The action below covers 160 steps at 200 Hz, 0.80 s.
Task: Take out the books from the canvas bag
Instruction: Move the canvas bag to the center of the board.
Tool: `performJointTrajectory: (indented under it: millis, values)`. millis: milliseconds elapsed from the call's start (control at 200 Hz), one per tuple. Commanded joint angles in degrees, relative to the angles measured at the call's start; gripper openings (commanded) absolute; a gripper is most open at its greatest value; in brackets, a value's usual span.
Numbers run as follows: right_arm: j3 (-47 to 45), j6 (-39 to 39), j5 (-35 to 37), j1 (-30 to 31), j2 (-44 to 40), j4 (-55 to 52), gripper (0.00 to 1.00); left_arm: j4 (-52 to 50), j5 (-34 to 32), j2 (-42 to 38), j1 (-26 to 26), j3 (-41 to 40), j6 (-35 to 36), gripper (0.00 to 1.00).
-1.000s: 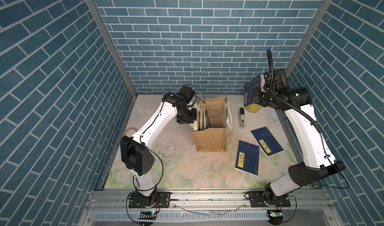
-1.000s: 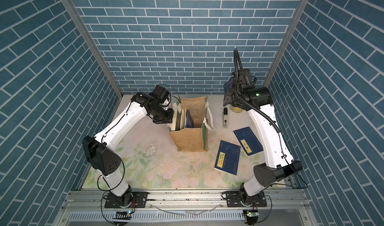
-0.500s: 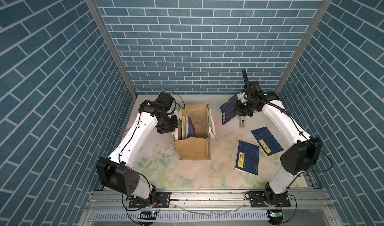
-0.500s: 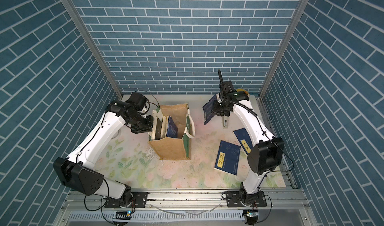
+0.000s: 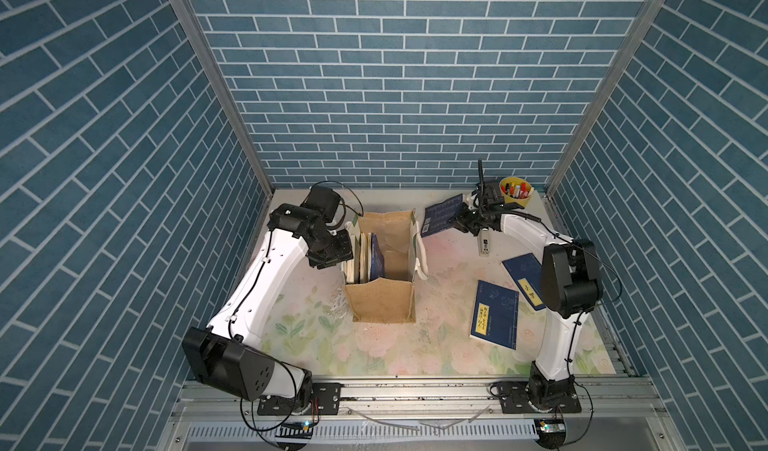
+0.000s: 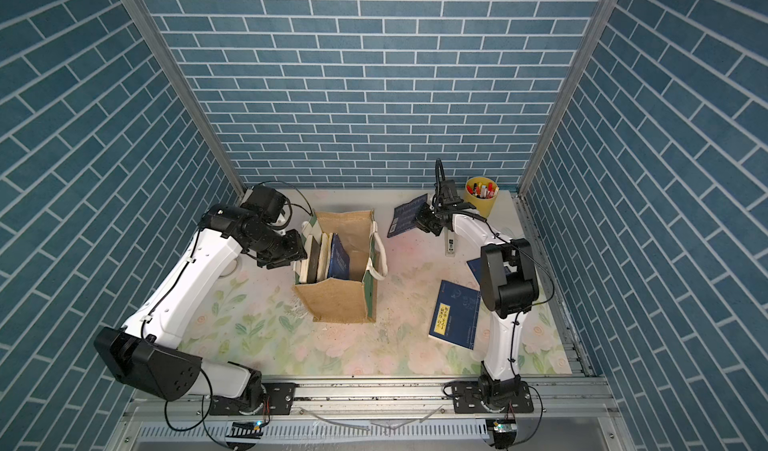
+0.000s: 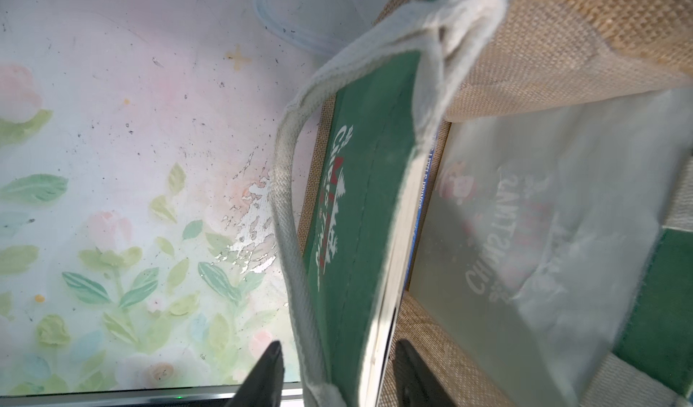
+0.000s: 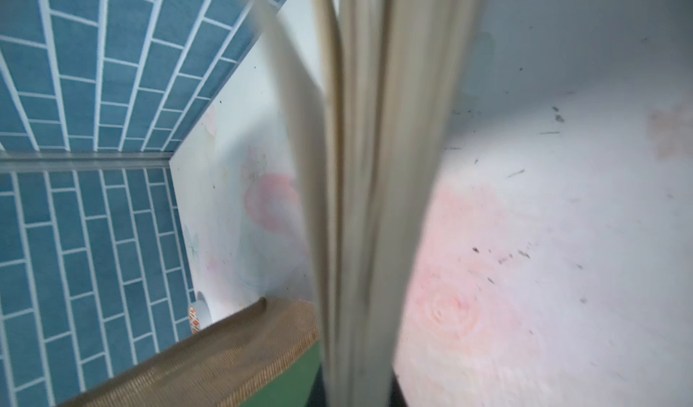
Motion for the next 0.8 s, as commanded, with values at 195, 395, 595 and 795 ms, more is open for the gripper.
performJointTrajectory:
  millis: [195, 395, 595, 795]
  values:
    - [-3.9, 7.1, -1.1, -2.2, 3.1, 7.7, 0.55, 1.7, 1.4, 0.5, 0.3, 1.4, -0.2, 0.77]
    - [-3.4, -1.5, 6.1, -2.6, -2.5, -11.6, 0.72, 1.9, 1.5, 3.0, 0.3, 4.5, 0.9, 0.93]
    - [-4.3, -4.8, 12.5, -2.7, -9.7, -28.4, 0.77, 2.1, 0.4, 5.6, 0.3, 6.1, 2.9, 0.92]
    - [-6.8, -4.2, 10.5, -2.4, -18.4, -34.8, 0.76, 1.6, -0.5, 8.9, 0.2, 8.0, 5.3, 0.85]
